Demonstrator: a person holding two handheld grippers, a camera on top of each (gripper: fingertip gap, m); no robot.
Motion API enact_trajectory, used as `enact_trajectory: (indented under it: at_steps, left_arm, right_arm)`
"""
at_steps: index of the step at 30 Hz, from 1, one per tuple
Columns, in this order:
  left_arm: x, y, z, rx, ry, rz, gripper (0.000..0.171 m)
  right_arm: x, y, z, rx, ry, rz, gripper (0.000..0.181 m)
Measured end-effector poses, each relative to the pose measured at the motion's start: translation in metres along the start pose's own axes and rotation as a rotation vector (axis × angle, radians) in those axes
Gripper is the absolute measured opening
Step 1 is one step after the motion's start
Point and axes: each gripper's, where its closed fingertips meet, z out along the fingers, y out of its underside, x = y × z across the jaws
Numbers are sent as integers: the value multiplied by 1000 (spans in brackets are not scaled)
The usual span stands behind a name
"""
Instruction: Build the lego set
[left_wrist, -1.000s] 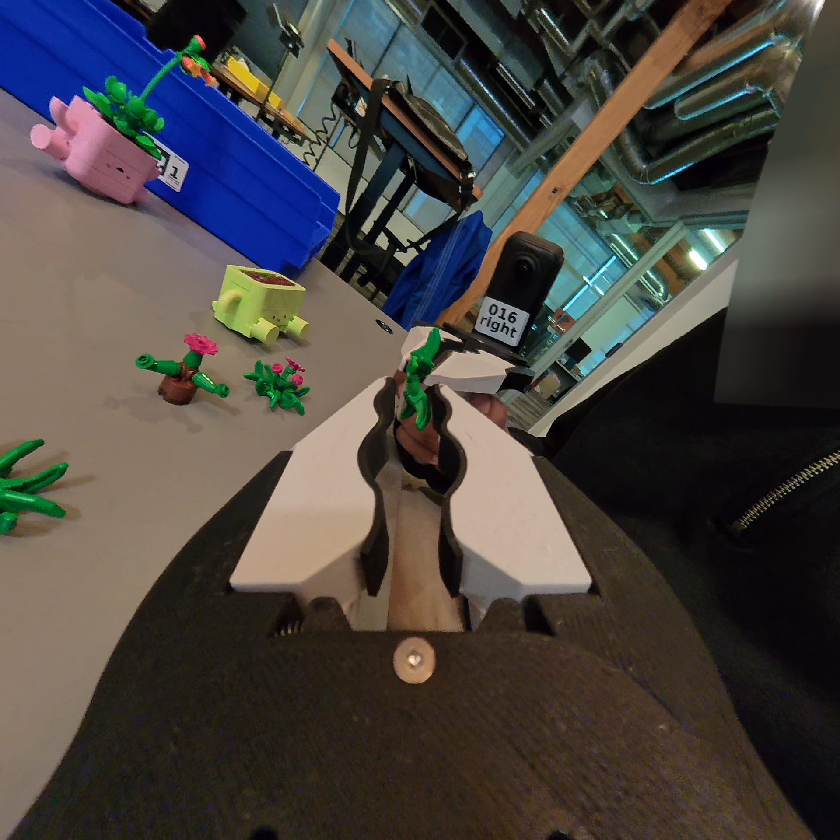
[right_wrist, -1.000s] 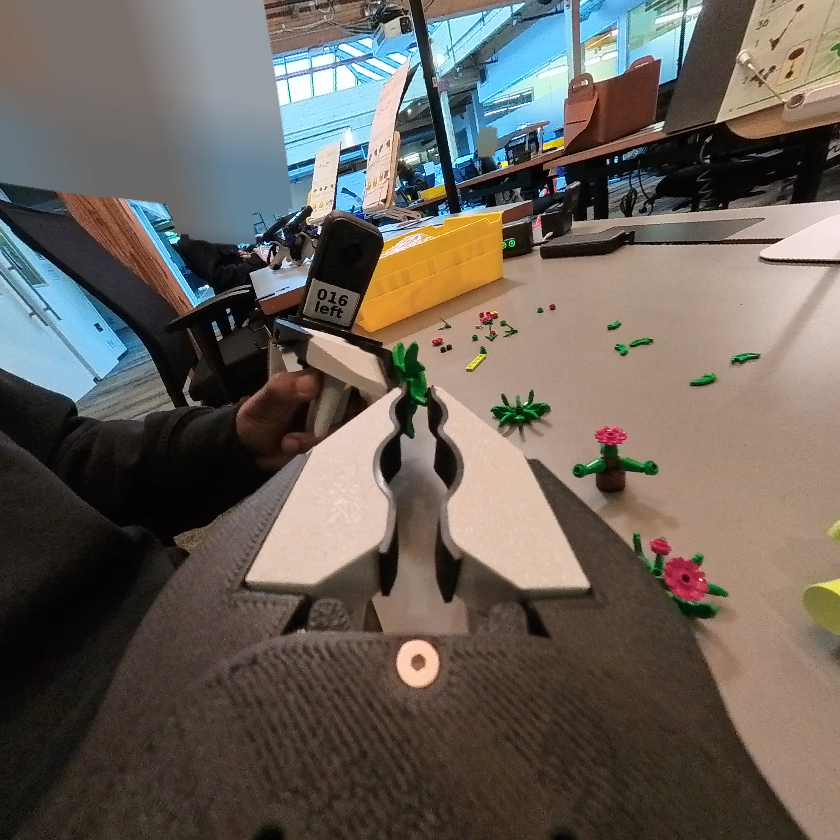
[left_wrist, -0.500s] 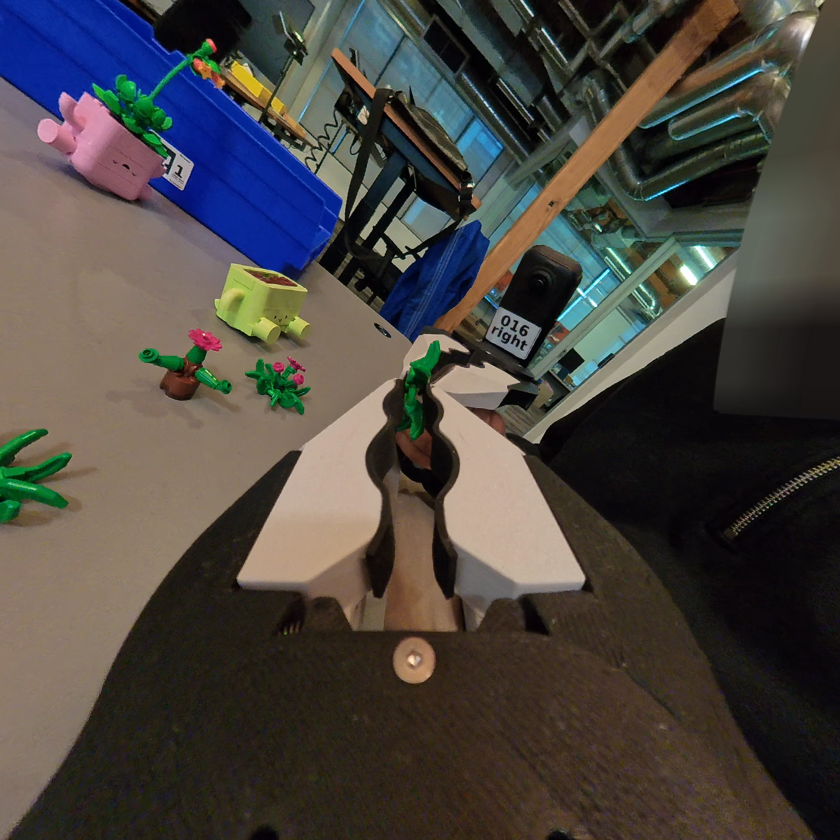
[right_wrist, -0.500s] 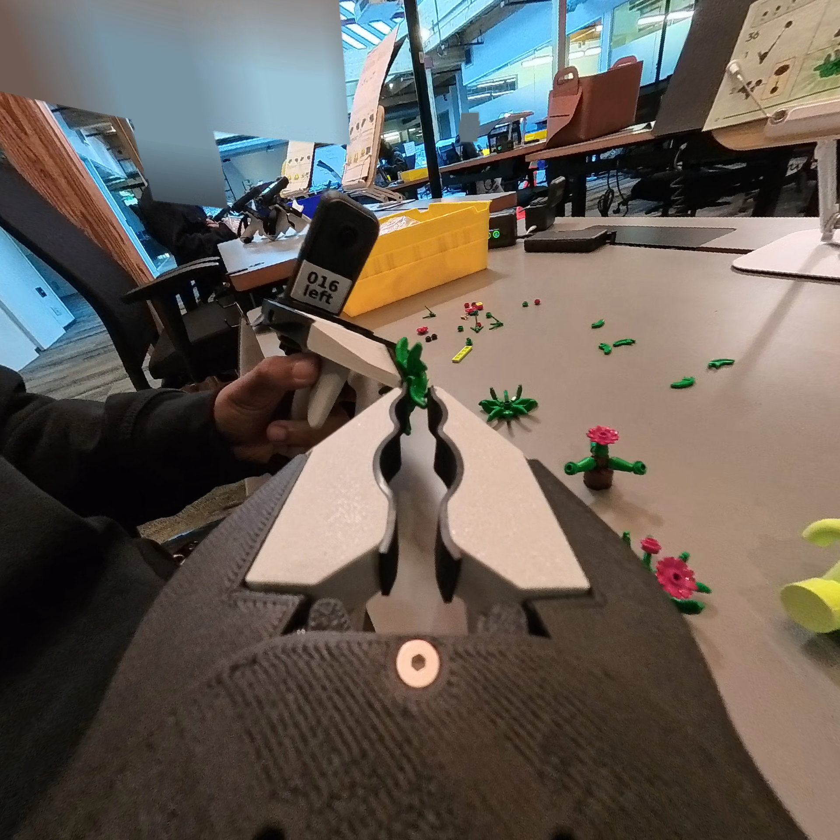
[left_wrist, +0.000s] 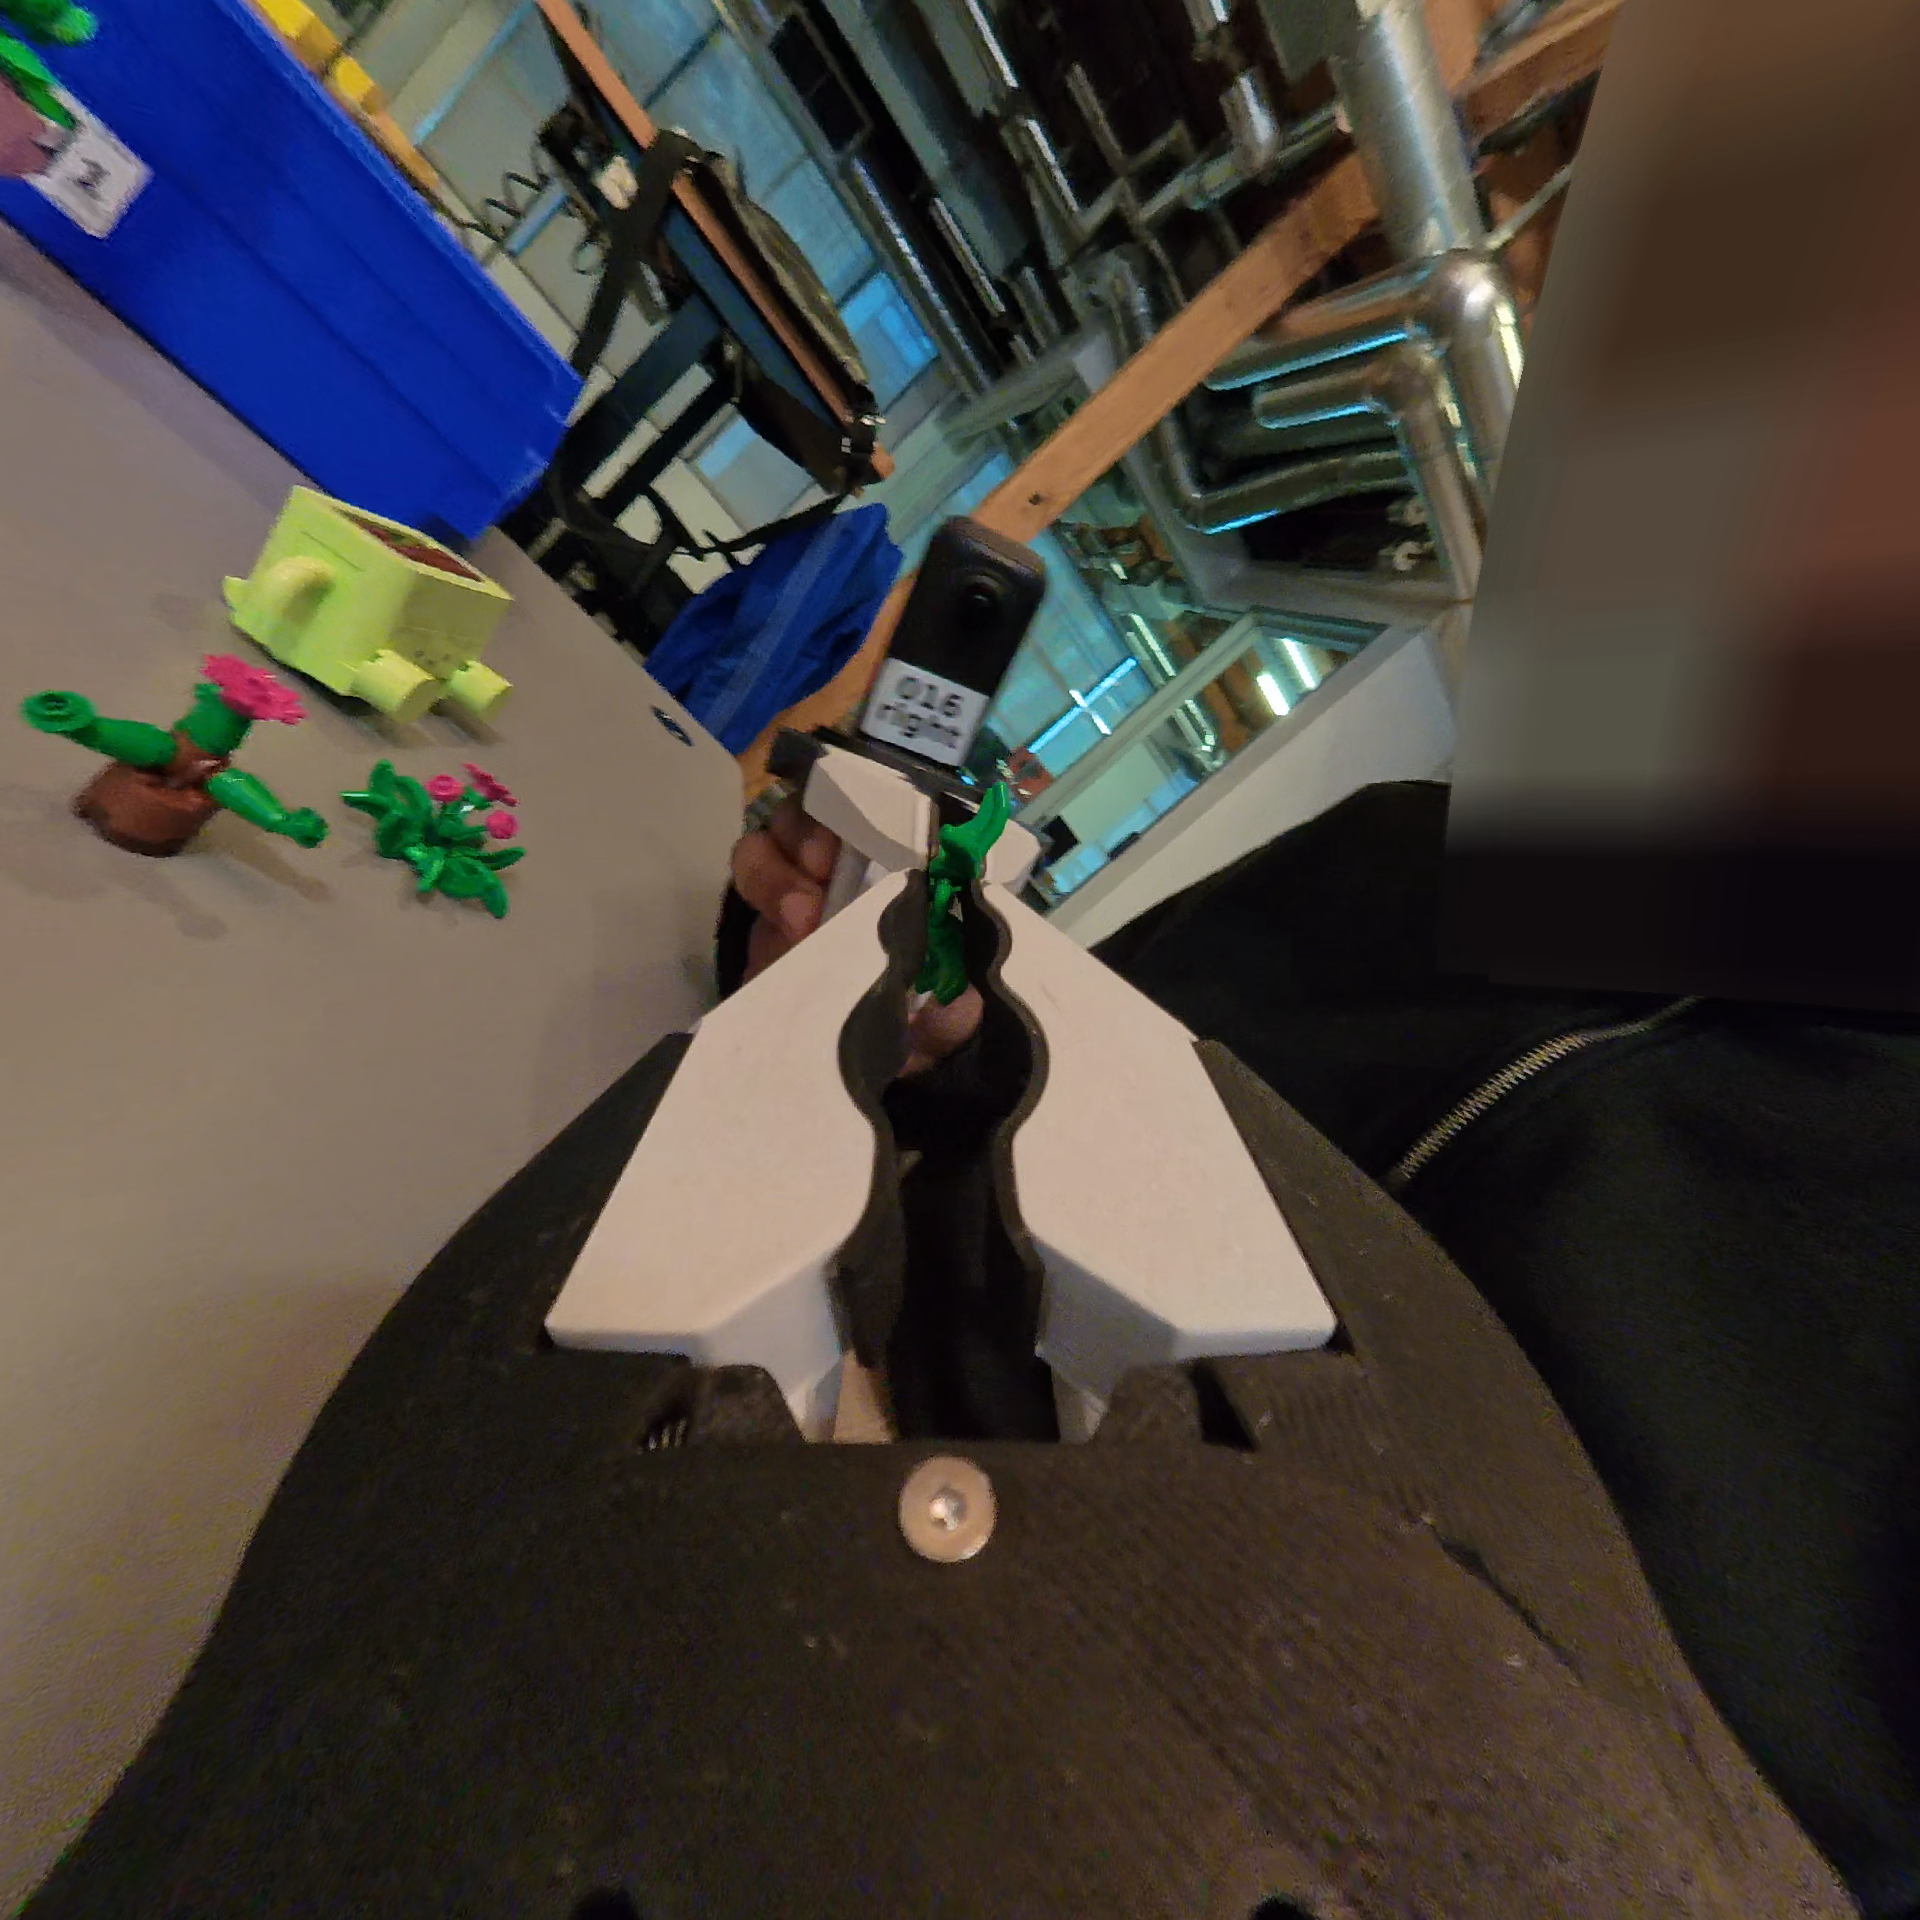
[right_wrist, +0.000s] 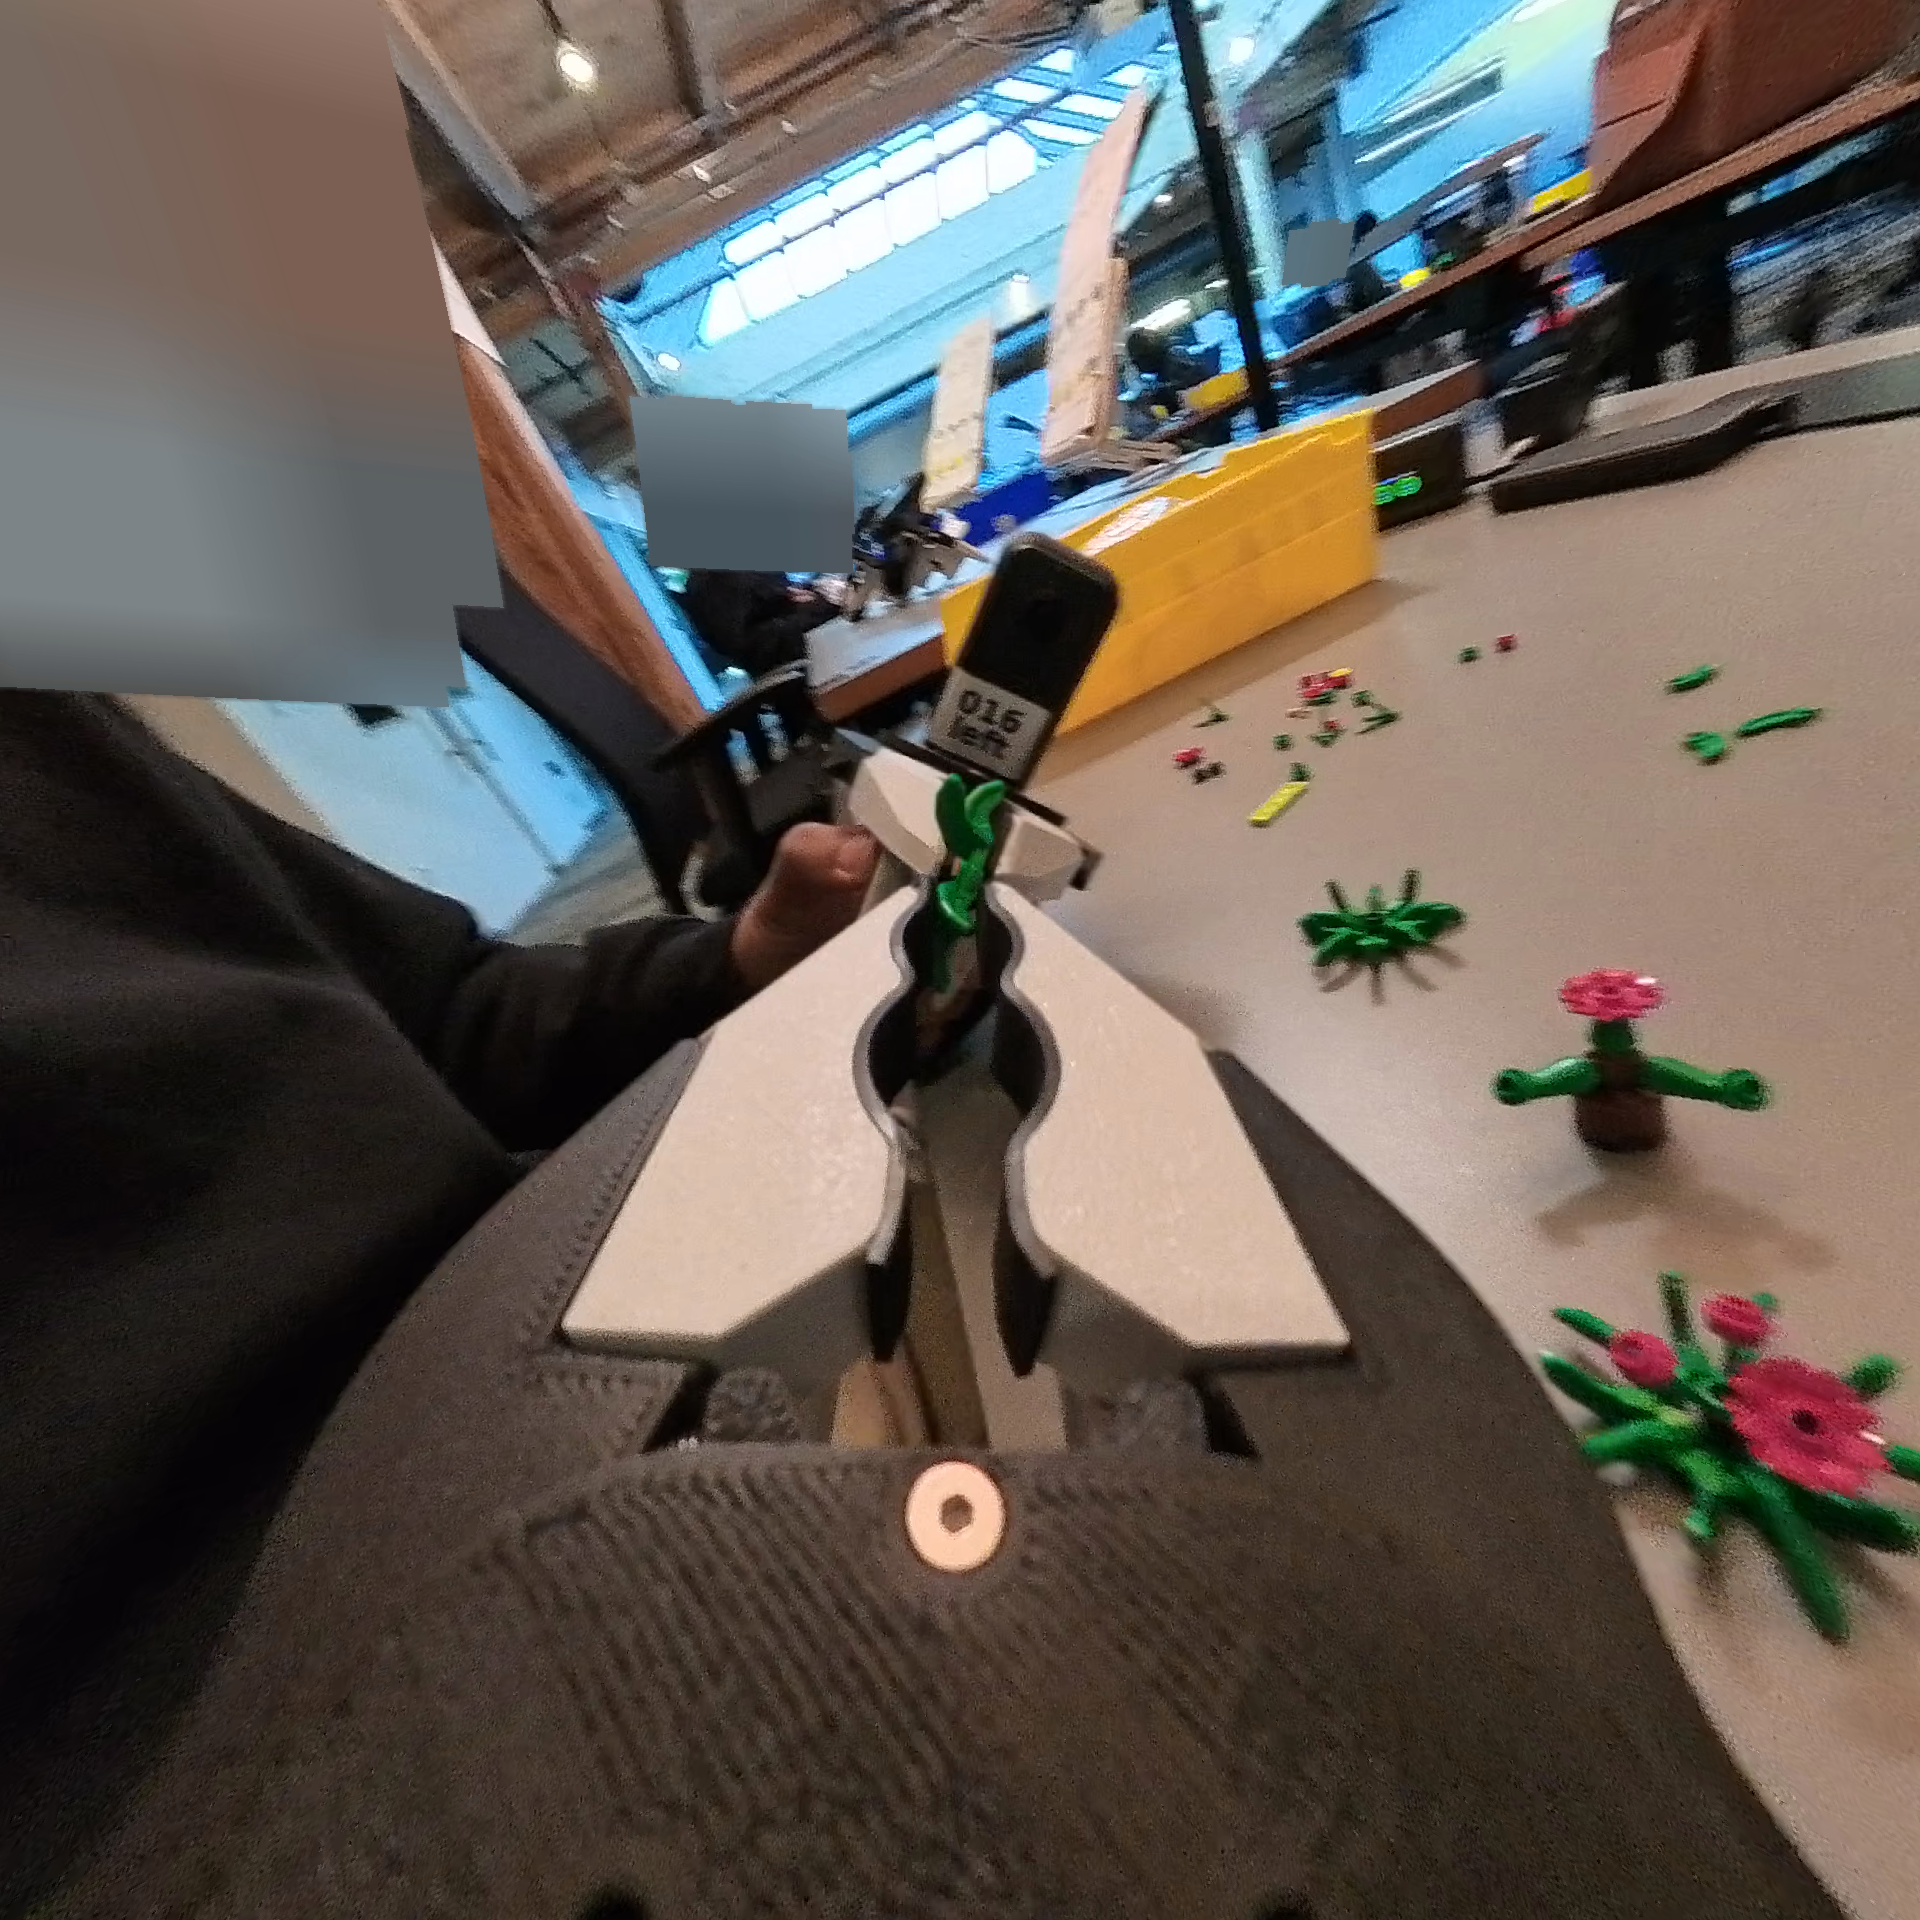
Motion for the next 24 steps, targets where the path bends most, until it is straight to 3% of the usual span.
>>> enact_trajectory:
  at_steps: [8,13,15,18,24]
  left_arm:
    - [24,7,4,-52,177,-27,5]
    - [23,5,3,-49,142,38,4]
    - [20,4,2,-49,90,95,4]
    - [8,5,0,-71,-51,208,3]
    - [-4,10,1,-132,-201,345,3]
  right_arm:
    - [-25,-7,-4,52,-285,170,5]
    - [-24,-8,-3,71,-264,144,7]
    - [-15,-18,-8,137,-200,117,27]
    - [-6,-24,-17,146,-102,-11,31]
    - [-9,-8,-12,-19,98,-483,27]
